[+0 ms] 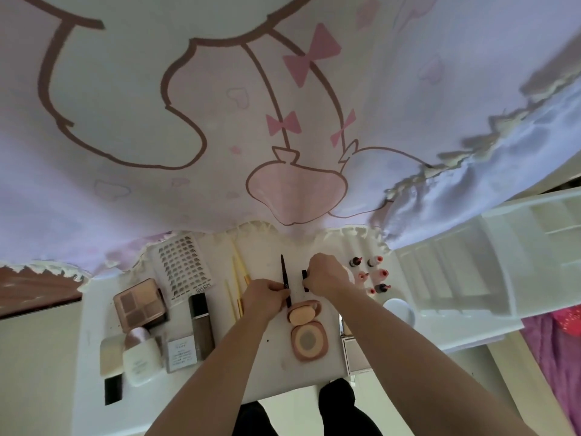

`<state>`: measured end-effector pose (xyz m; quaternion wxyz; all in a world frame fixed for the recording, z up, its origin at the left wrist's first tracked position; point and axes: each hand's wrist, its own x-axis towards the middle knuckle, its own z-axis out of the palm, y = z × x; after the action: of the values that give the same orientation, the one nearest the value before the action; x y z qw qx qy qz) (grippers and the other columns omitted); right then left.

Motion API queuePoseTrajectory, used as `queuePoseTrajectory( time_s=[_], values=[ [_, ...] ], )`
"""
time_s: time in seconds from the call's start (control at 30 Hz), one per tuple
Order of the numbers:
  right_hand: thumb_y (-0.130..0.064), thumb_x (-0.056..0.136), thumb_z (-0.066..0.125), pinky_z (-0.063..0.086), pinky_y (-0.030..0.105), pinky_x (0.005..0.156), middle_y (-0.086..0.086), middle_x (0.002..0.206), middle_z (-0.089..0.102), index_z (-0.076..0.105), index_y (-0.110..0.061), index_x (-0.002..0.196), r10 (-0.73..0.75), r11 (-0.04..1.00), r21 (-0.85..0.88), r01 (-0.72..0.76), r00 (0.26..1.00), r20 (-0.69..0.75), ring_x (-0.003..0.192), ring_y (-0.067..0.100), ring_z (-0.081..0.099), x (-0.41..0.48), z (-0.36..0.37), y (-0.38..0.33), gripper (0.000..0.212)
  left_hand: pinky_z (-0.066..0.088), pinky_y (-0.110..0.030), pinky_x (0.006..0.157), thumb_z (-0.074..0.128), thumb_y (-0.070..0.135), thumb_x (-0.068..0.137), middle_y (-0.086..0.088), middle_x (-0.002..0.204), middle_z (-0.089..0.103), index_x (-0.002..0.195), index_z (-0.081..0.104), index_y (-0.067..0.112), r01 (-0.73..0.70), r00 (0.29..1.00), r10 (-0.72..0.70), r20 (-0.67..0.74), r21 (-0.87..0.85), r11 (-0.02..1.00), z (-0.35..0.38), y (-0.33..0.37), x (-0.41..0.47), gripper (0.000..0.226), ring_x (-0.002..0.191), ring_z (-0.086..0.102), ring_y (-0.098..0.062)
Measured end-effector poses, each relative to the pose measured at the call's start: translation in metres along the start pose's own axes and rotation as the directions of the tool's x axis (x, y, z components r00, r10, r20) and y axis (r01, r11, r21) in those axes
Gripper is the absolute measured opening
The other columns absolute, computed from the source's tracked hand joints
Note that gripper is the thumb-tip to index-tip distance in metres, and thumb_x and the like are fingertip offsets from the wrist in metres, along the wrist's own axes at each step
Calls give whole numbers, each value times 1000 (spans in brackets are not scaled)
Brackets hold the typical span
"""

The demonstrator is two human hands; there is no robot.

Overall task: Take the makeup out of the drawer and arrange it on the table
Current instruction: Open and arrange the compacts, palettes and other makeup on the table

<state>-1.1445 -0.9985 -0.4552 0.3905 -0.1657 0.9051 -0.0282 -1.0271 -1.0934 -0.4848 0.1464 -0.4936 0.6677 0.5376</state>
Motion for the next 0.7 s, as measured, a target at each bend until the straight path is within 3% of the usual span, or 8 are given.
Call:
queuePoseTrajectory(
  time_s=[0.1,0.17,0.23,0.3,0.37,0.5,0.57,0.7],
  values=[
    [-6,85,59,34,21,46,0,62,48,45,-13,62,15,999,37,-14,999,-32,55,17,48,2,2,3,27,59,-40,74,69,23,89,-8,67,73,75,76,11,-49,999,50,-15,28,998,0,-2,0,20,61,64,-19],
    [-13,88,56,47,26,56,0,66,50,44,-14,62,7,998,67,-2,997,-77,64,21,56,-2,1,5,29,60,-43,75,58,23,96,-6,77,73,92,73,8,-79,996,78,-51,-21,997,-4,0,-6,21,69,67,-19],
    [-25,97,49,57,36,74,2,83,60,58,-14,77,-48,995,84,62,986,-159,84,26,65,-17,-7,4,25,56,-37,75,49,24,101,-3,97,72,103,66,14,-194,971,203,-130,76,978,-15,4,-18,20,83,66,-18],
    [-34,104,40,54,40,87,8,112,63,63,-13,117,-126,988,53,148,946,-298,105,29,63,-38,-16,3,33,47,-32,81,45,26,102,-3,116,66,112,64,18,-361,877,439,-197,333,871,-33,5,-31,23,101,59,-20],
    [-37,106,37,47,41,99,11,138,53,48,-14,142,-205,977,-41,208,871,-448,123,30,54,-60,-25,2,45,42,-39,99,39,30,104,-10,138,55,127,60,15,-437,755,623,-204,553,710,-54,6,-44,34,125,49,-28],
    [-43,104,38,34,51,113,18,159,32,38,-14,151,-267,962,-129,242,718,-643,143,38,35,-97,-28,9,56,24,-54,115,22,47,102,-17,160,27,149,38,15,-434,620,760,-195,722,539,-96,10,-62,59,146,25,-38],
    [-45,101,37,36,54,112,22,159,31,41,-13,150,-256,964,-133,231,659,-707,143,42,35,-113,-19,15,59,24,-57,114,19,50,101,-19,160,24,151,33,14,-432,604,775,-186,740,515,-111,6,-69,63,147,23,-40],
    [-49,98,33,36,57,113,22,161,25,36,-14,152,-176,979,-63,194,642,-746,146,43,30,-147,8,26,64,25,-61,114,17,52,100,-20,160,22,152,32,13,-466,595,796,-115,757,458,-118,-10,-86,67,146,22,-42]
  ],
)
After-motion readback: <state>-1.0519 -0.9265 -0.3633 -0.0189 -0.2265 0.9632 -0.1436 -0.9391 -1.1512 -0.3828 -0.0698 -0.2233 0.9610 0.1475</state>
